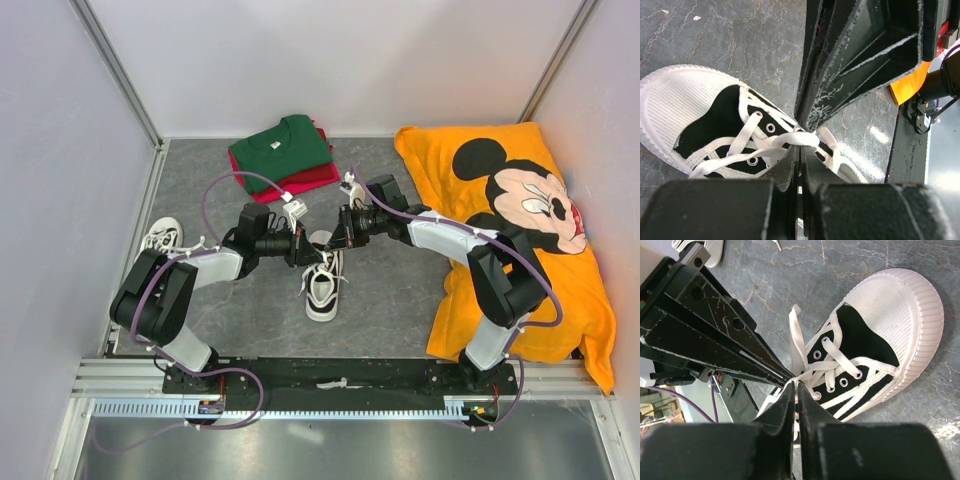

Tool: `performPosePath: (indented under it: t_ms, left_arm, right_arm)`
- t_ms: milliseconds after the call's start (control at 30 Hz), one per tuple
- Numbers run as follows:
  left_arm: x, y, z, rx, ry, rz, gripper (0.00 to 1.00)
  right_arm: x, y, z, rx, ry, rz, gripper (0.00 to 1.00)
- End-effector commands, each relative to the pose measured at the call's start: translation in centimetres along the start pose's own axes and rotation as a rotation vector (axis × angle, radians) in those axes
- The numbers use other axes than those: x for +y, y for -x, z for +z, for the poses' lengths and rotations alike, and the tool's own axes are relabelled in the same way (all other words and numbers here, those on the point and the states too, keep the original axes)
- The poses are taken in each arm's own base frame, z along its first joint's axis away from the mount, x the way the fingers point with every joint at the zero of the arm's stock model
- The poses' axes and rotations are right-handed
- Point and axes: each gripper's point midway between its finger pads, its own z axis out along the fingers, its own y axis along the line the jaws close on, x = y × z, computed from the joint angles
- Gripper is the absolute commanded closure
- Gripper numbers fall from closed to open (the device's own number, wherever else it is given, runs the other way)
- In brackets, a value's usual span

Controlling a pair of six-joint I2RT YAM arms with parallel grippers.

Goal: Tie the shoes

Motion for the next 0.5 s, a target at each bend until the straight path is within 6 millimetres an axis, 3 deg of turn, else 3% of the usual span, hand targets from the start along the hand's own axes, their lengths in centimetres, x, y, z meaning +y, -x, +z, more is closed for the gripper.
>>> performPosePath:
  t_ms: [0,200,467]
  left_arm:
    - [-0.63,1.11,0.25,-0.021,-0.044,0.036,0.95]
    - [-0.49,1.05,0.25,-0.02,-0.04,0.035,0.95]
    - [-0.39,1.09,0.28,-0.021,-0.036,0.036,0.95]
  right_arm:
    - [-0.19,0.68,0.14,-0.026,-0.012,-0.008,0.92]
    - [-0.61,0.25,0.23,-0.005,-0.027,0.0,0.75]
    - [-1.12,-0.17,0.42,0.01,-0.043,0.005,0.72]
